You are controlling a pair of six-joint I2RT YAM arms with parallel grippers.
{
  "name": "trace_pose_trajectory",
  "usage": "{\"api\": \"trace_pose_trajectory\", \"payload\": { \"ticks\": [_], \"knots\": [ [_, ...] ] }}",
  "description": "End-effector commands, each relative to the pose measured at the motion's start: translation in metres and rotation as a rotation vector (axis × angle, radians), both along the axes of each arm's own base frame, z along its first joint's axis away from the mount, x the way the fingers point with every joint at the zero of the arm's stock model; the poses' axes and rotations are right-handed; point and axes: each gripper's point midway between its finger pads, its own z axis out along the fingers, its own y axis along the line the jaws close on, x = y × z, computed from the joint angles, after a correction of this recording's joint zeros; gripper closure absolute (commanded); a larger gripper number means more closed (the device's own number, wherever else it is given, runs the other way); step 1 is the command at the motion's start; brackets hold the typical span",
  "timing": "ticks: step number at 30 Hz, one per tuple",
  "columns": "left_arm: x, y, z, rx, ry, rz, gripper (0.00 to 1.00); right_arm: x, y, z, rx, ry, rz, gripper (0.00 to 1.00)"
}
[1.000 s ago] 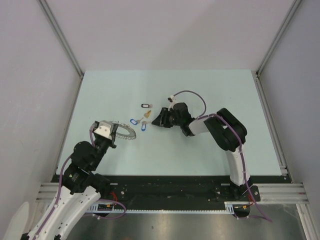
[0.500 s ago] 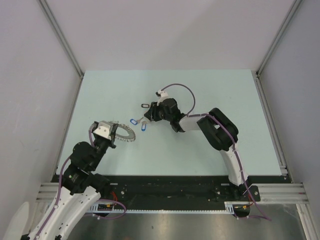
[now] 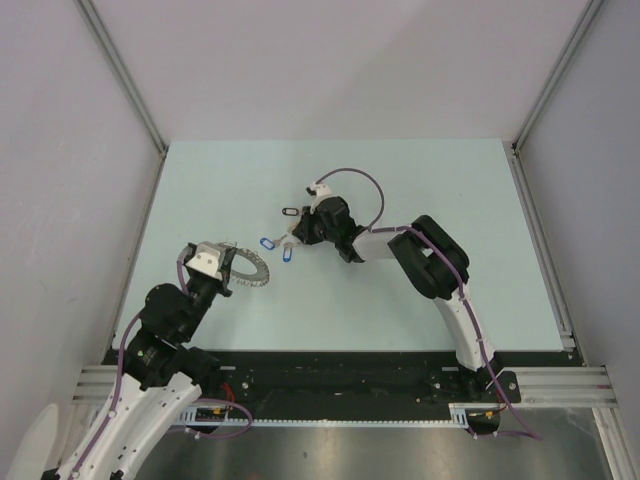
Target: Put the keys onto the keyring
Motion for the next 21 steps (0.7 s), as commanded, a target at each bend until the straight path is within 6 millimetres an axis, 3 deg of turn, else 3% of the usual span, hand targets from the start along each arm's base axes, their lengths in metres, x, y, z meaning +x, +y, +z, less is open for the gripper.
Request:
{"api": "trace_pose_trajectory", "payload": {
  "ticks": [1,2,7,11,13,14,15,18,20,21],
  "knots": [
    [-0.001,0.000,0.019,-0.031,-0.065,-0.005,1.00,0.009,0.000,0.015,-0.015,-0.041,-0.015,0.93],
    [-0.001,0.001,0.018,-0.031,-0.065,-0.003,1.00,0.009,0.000,0.018,-0.020,-0.047,-0.014,0.99],
    [-0.001,0.000,0.018,-0.030,-0.064,-0.005,1.00,0.013,-0.029,0.030,-0.058,-0.028,-0.054,1.00],
    [-0.001,-0.001,0.017,-0.034,-0.061,-0.009,1.00,0.011,-0.081,0.041,-0.113,0.002,-0.135,1.00],
    [-0.001,-0.001,0.018,-0.033,-0.063,-0.014,0.99,0.003,-0.105,0.035,-0.161,0.044,-0.169,1.00],
    [-0.001,-0.001,0.019,-0.034,-0.064,-0.012,1.00,0.000,-0.115,0.050,-0.154,0.033,-0.183,1.00],
    [-0.001,-0.002,0.018,-0.034,-0.062,-0.018,1.00,-0.009,-0.133,0.036,-0.186,0.079,-0.199,1.00],
    [0.000,-0.004,0.017,-0.031,-0.055,-0.023,1.00,-0.032,-0.160,0.031,-0.235,0.137,-0.201,1.00],
    [0.000,-0.005,0.016,-0.029,-0.051,-0.032,1.00,-0.049,-0.167,0.025,-0.266,0.170,-0.166,1.00],
    [-0.001,-0.006,0.017,-0.030,-0.054,-0.034,1.00,-0.055,-0.168,0.033,-0.254,0.161,-0.151,1.00]
  ]
}}
